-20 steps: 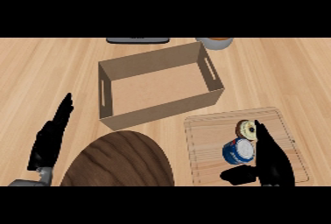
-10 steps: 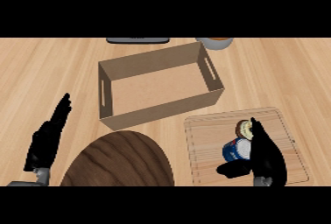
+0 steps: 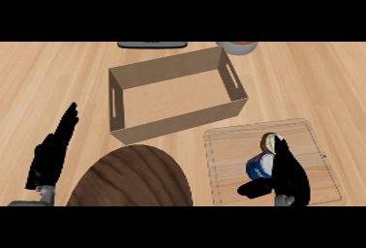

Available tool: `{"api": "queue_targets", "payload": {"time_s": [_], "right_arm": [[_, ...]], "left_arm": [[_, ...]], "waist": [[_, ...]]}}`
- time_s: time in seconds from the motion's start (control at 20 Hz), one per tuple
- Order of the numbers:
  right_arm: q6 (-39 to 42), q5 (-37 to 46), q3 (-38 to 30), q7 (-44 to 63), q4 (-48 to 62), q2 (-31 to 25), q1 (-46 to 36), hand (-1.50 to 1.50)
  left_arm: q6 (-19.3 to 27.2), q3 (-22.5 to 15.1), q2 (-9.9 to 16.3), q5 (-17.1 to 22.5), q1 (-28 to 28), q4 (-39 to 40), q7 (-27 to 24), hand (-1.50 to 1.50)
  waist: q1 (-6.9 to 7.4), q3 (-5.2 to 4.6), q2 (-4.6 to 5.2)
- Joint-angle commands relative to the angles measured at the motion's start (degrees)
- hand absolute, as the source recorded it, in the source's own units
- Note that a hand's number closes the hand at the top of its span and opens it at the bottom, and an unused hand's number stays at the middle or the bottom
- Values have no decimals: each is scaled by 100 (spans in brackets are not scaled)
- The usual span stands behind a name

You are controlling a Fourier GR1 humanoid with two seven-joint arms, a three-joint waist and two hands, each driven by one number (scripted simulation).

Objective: Pick the can from the cutting board and place it in the cardboard box

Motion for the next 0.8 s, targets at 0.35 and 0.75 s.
{"api": "queue_targets", "payload": {"time_s": [0.35, 0.75], "right_arm": [[-344, 1110, 72, 95, 359, -68, -116, 150], [-201, 1622, -179, -94, 27, -163, -209, 150]], "left_arm": [[-381, 439, -6, 0, 9, 118, -177, 0], [-399, 380, -332, -301, 278, -243, 70, 0]], "waist": [[-3, 0, 2], [3, 3, 0]]}}
